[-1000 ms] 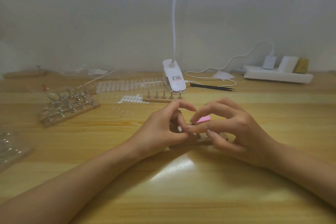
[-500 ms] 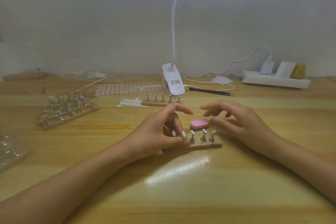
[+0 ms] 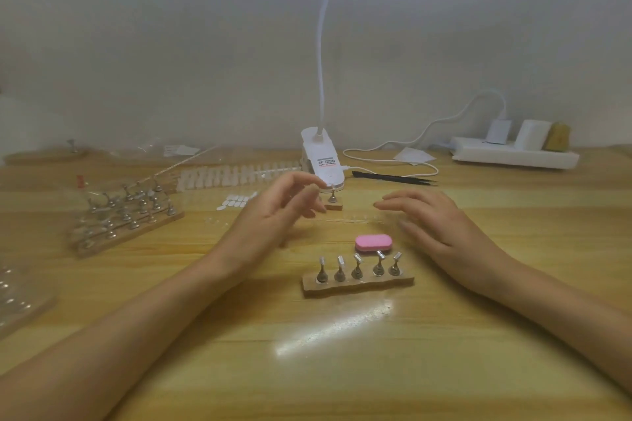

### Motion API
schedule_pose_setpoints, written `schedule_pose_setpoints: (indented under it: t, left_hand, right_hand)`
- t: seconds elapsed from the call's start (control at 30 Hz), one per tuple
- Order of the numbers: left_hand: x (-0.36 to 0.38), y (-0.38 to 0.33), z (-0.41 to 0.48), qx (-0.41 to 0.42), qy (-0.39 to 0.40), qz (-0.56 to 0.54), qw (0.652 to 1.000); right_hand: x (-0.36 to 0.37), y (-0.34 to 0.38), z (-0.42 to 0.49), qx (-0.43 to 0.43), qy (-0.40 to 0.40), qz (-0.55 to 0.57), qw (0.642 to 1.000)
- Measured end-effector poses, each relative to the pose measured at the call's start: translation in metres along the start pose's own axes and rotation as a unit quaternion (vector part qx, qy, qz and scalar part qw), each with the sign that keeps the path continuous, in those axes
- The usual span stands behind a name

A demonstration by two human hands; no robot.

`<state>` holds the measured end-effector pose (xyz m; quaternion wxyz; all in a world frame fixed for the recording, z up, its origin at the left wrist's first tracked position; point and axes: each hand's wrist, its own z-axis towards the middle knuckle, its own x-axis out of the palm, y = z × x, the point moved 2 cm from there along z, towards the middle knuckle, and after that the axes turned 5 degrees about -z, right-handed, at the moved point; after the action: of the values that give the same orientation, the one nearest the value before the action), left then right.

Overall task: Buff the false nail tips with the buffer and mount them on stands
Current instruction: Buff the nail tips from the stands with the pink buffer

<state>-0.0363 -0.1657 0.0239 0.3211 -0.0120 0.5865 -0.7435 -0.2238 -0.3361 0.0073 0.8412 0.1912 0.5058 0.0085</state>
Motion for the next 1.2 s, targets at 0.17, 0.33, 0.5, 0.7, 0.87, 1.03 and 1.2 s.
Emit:
schedule_pose_setpoints:
  t: [0.17,0.33,0.5,0.7,0.87,1.03,1.2]
  left_hand:
    - [0.0,0.01,0.004,-0.006,0.005,0.257,0.966]
    - [0.009,0.011,0.003,-0.002,0.017,0.319,0.948]
    - [0.012,0.008,0.003,0.034,-0.015,0.287,0.957]
    - [0.012,0.002,0.004,0.045,-0.014,0.212,0.976]
    - [0.013,0.004,0.004,0.047,-0.029,0.197,0.979]
    - [0.016,0.001,0.0,0.082,-0.063,0.272,0.957]
    - [0.019,-0.005,-0.005,0.157,-0.067,0.337,0.926]
  right_hand:
    - [0.004,-0.001,0.002,0.002,0.032,0.025,0.999]
    - [0.0,0.005,0.003,-0.043,0.012,0.065,0.997]
    - [0.002,0.009,0.002,-0.103,-0.011,0.02,0.994]
    - [0.003,0.011,0.001,-0.134,-0.015,0.001,0.991]
    - [0.005,0.011,0.001,-0.148,-0.021,-0.012,0.989]
    - [0.006,0.009,0.0,-0.142,-0.016,-0.012,0.99]
    - [0.008,0.008,0.0,-0.128,-0.007,-0.004,0.992]
